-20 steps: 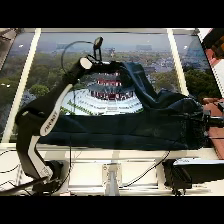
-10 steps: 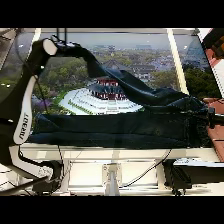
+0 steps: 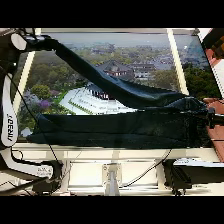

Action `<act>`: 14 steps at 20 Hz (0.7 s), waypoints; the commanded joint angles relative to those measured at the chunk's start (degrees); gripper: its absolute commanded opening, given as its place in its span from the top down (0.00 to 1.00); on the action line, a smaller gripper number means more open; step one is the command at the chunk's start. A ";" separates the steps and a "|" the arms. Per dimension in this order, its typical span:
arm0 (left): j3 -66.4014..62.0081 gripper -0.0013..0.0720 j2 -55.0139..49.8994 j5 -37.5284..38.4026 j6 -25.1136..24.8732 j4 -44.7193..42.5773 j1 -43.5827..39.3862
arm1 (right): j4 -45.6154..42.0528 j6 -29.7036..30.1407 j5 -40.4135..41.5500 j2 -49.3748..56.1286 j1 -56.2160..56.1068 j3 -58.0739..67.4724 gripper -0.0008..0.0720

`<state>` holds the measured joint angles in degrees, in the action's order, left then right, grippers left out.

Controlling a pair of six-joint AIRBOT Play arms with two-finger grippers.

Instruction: Fold the clothes and pants, and hang the long-sleeved shirts on hangers.

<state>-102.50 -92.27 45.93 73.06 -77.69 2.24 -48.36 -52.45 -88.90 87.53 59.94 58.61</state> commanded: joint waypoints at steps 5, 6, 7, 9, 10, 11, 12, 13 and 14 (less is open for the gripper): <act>-0.02 0.94 0.15 12.79 -0.66 -11.19 3.72 | 0.07 0.02 -0.24 -0.02 0.00 0.02 0.91; -0.02 0.94 0.15 15.96 -0.66 -12.83 3.78 | 0.07 0.02 -0.26 -0.02 0.00 0.02 0.91; -0.02 0.94 0.15 19.41 -0.66 -13.42 3.82 | 0.07 0.02 -0.26 -0.02 0.00 0.02 0.91; 0.11 0.94 0.15 26.27 -0.68 -13.84 3.82 | 0.07 0.02 -0.26 -0.02 0.00 0.02 0.91; 0.11 0.94 -0.11 29.33 -0.68 -13.84 3.82 | 0.09 0.02 -0.24 -0.02 0.00 0.02 0.91; 0.13 0.94 -0.61 31.61 -0.70 -13.84 3.85 | 0.07 0.02 -0.24 -0.02 0.00 0.02 0.91; 0.13 0.94 -1.51 33.48 -0.72 -13.86 3.85 | 0.09 0.02 -0.24 -0.02 0.00 0.02 0.91; 0.13 0.94 -2.58 34.97 -0.98 -13.84 3.91 | 0.07 0.02 -0.24 -0.02 0.00 0.02 0.91; 0.13 0.94 -4.04 36.92 -2.16 -13.86 3.98 | 0.07 0.02 -0.26 -0.02 0.00 0.02 0.91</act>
<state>-102.41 -94.04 74.78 72.05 -90.70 6.07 -48.31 -52.45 -89.10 87.53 59.94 58.61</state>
